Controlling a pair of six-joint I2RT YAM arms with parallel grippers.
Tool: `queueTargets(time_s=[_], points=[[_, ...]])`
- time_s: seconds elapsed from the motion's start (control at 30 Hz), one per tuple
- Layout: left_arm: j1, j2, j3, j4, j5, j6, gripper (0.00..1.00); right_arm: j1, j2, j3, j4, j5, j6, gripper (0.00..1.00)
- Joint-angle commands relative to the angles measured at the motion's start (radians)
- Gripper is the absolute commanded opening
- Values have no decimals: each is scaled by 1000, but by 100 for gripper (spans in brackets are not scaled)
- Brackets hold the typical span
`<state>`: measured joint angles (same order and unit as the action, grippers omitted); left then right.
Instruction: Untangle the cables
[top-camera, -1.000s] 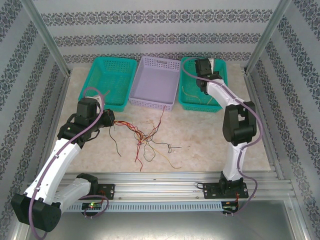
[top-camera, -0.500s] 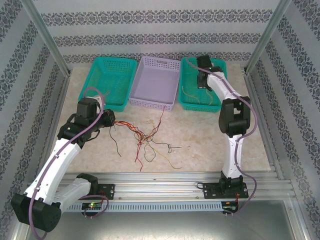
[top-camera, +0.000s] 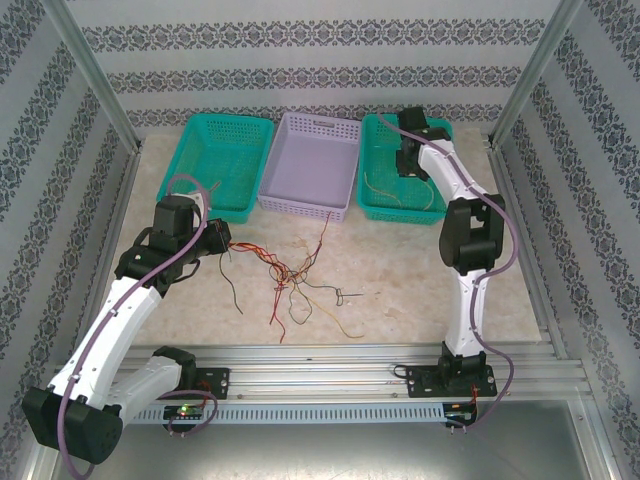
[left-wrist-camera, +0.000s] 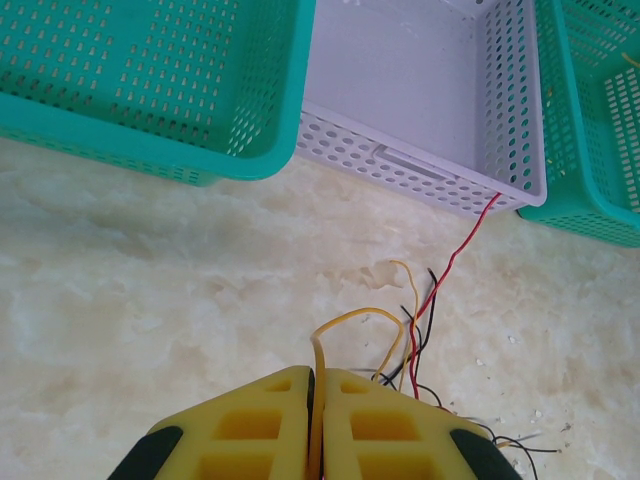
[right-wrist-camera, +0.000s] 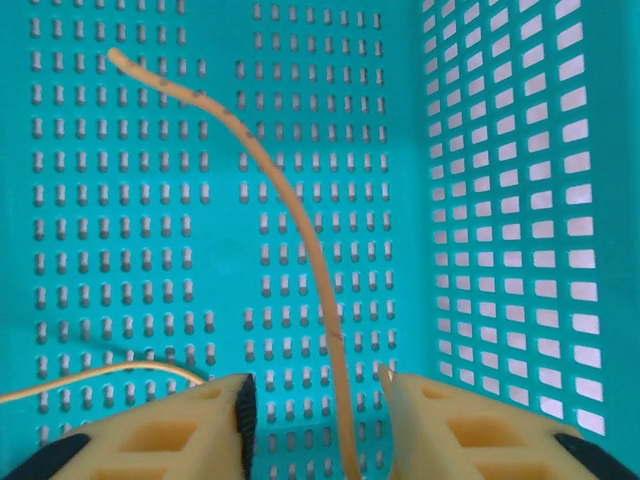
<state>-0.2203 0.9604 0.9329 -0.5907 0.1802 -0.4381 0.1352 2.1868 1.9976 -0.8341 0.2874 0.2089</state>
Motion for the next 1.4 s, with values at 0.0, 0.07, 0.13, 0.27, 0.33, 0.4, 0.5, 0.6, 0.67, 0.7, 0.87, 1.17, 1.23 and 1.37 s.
queueTargets(time_s=[0.0,0.07,0.13,0.27,0.33,0.4,0.5,0.6,0.67,0.7,0.87,1.17,1.23,1.37], points=[[14,-13,-11,36,17,-13,0,13,-145,-6,13,-4,8,50],[14,-11,-9,37,18,-12,0,21,-184,-19,33,9,-6,54],[13,-11,-8,36,19,-13,0,24,-196,-4,19,13,-16,55],[14,-14,-9,35,19,-12,0,30,-203,8,7,11,-32,60],[14,-12,-10,35,18,-13,0,30,-197,12,-2,-2,-31,61],[14,-11,-12,36,18,-12,0,36,-190,20,-11,-9,-33,63],[13,-10,-12,36,19,-13,0,61,-221,17,1,55,-55,62],[13,-9,-12,36,21,-13,0,71,-306,-60,93,41,-52,67],[14,-8,-12,37,21,-13,0,72,-345,-64,94,15,-46,68],[14,-8,-11,36,21,-12,0,72,-365,-67,89,0,-37,69],[13,-6,-13,39,25,-15,0,76,-523,-206,157,-69,17,71],[12,-6,-13,43,37,-17,0,14,-711,-550,211,-127,97,72],[12,-3,-15,48,48,-18,0,45,-773,-645,264,-184,90,72],[13,11,-18,73,86,-35,0,145,-913,-819,405,-332,82,73]])
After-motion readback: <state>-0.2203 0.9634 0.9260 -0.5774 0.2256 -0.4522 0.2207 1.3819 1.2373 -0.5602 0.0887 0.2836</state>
